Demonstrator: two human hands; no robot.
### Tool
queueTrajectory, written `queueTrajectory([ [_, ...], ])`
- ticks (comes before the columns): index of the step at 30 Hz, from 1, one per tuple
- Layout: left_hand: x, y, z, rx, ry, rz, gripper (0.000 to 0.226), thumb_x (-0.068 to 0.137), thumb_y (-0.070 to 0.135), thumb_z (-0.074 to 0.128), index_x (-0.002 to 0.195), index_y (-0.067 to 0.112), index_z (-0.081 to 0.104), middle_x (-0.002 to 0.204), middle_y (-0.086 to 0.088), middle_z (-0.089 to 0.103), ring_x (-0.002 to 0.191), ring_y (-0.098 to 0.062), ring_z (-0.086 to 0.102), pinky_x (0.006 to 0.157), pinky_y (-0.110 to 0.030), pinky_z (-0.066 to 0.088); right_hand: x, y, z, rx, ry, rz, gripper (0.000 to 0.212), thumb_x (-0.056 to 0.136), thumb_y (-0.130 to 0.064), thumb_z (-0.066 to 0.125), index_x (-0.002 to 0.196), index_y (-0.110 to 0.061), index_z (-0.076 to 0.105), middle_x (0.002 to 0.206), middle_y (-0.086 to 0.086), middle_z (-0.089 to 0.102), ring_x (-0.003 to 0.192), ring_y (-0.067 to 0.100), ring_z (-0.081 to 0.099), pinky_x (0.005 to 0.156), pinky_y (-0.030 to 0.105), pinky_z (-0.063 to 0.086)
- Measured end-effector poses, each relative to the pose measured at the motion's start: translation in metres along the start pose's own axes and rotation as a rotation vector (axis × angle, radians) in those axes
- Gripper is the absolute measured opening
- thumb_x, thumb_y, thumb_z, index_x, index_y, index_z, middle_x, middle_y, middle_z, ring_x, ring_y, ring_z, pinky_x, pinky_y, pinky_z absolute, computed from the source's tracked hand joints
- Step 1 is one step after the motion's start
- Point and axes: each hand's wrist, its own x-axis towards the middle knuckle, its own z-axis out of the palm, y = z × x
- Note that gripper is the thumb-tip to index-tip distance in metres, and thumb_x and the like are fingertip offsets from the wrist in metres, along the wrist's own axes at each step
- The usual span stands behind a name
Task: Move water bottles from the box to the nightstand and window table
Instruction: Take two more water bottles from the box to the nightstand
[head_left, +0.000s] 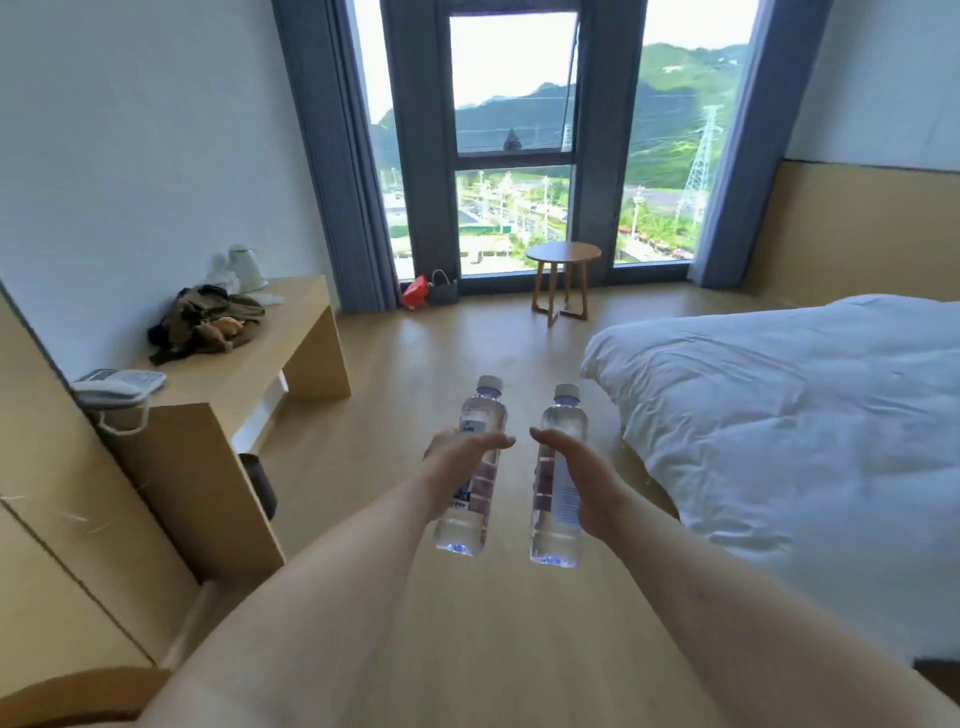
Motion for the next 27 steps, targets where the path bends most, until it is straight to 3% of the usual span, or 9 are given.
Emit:
queueTrajectory([
  [4,0.025,0.015,0.094,0.056,-0.144,0.001,0.042,0.063,0.033,0.092,0.092,0.013,0.069,0.063,-0.008,0.068,0.049,-0.023,0.062,0.047,-0.028,0.051,-0.001,-0.018,-0.089,0.06,0.102,-0.048,0.048,0.086,-0.031,0.076,0.123,-0.002,0.069,0.106,0.025,0.075,0.086,0.038,0.071,0.071,0.041,0.06],
  [7,0.04,0.025,0.158,0.118,-0.276,0.011,0.034,0.07,0.031,0.09,0.092,0.013,0.072,0.064,-0.01,0.07,0.048,-0.022,0.063,0.044,-0.026,0.049,-0.005,-0.029,-0.147,0.131,0.22,-0.092,0.034,0.089,-0.028,0.074,0.115,-0.006,0.074,0.09,0.016,0.079,0.072,0.028,0.076,0.056,0.032,0.061],
  [10,0.055,0.033,0.219,0.157,-0.407,-0.008,0.028,0.076,0.029,0.085,0.096,0.011,0.075,0.07,-0.013,0.074,0.051,-0.024,0.068,0.044,-0.026,0.051,-0.009,-0.038,-0.2,0.187,0.37,-0.084,0.035,0.086,-0.027,0.077,0.112,-0.004,0.075,0.096,0.026,0.077,0.079,0.039,0.075,0.066,0.042,0.063],
  [12,0.069,0.036,0.26,0.211,-0.507,0.003,0.034,0.08,0.031,0.083,0.106,0.01,0.076,0.082,-0.012,0.078,0.064,-0.027,0.075,0.052,-0.028,0.057,-0.011,-0.041,-0.235,0.218,0.465,-0.069,0.04,0.082,-0.029,0.081,0.111,-0.002,0.076,0.097,0.029,0.076,0.078,0.041,0.073,0.068,0.044,0.061],
  [14,0.085,0.041,0.302,0.258,-0.591,0.016,0.049,0.077,0.035,0.084,0.117,0.009,0.072,0.097,-0.017,0.078,0.082,-0.034,0.077,0.066,-0.035,0.06,-0.01,-0.045,-0.269,0.246,0.542,-0.062,0.042,0.079,-0.03,0.084,0.108,0.0,0.075,0.088,0.026,0.076,0.067,0.036,0.071,0.059,0.039,0.059],
  [18,0.117,0.057,0.385,0.27,-0.725,0.007,0.049,0.072,0.032,0.087,0.11,0.007,0.069,0.084,-0.02,0.077,0.062,-0.03,0.07,0.06,-0.038,0.058,-0.001,-0.058,-0.333,0.285,0.69,-0.082,0.043,0.077,-0.034,0.086,0.102,0.0,0.076,0.081,0.021,0.077,0.057,0.033,0.072,0.05,0.033,0.056],
  [23,0.158,0.082,0.489,0.323,-0.912,-0.012,0.056,0.071,0.035,0.085,0.114,0.004,0.068,0.094,-0.027,0.076,0.071,-0.035,0.07,0.066,-0.043,0.058,0.014,-0.092,-0.406,0.336,0.849,-0.134,0.043,0.076,-0.041,0.087,0.1,-0.006,0.077,0.082,0.017,0.079,0.061,0.031,0.076,0.048,0.03,0.057],
  [25,0.169,0.091,0.53,0.333,-0.956,-0.003,0.051,0.071,0.032,0.086,0.109,0.004,0.068,0.088,-0.025,0.076,0.067,-0.037,0.071,0.066,-0.046,0.059,0.015,-0.107,-0.435,0.343,0.916,-0.137,0.044,0.075,-0.044,0.088,0.099,-0.01,0.075,0.079,0.014,0.079,0.068,0.031,0.078,0.058,0.039,0.064],
  [27,0.174,0.097,0.571,0.339,-1.012,-0.01,0.045,0.073,0.029,0.085,0.105,0.003,0.068,0.083,-0.025,0.076,0.061,-0.036,0.071,0.061,-0.045,0.06,0.012,-0.119,-0.462,0.343,0.975,-0.138,0.054,0.071,-0.047,0.09,0.106,-0.008,0.076,0.091,0.017,0.08,0.089,0.04,0.077,0.089,0.054,0.061],
])
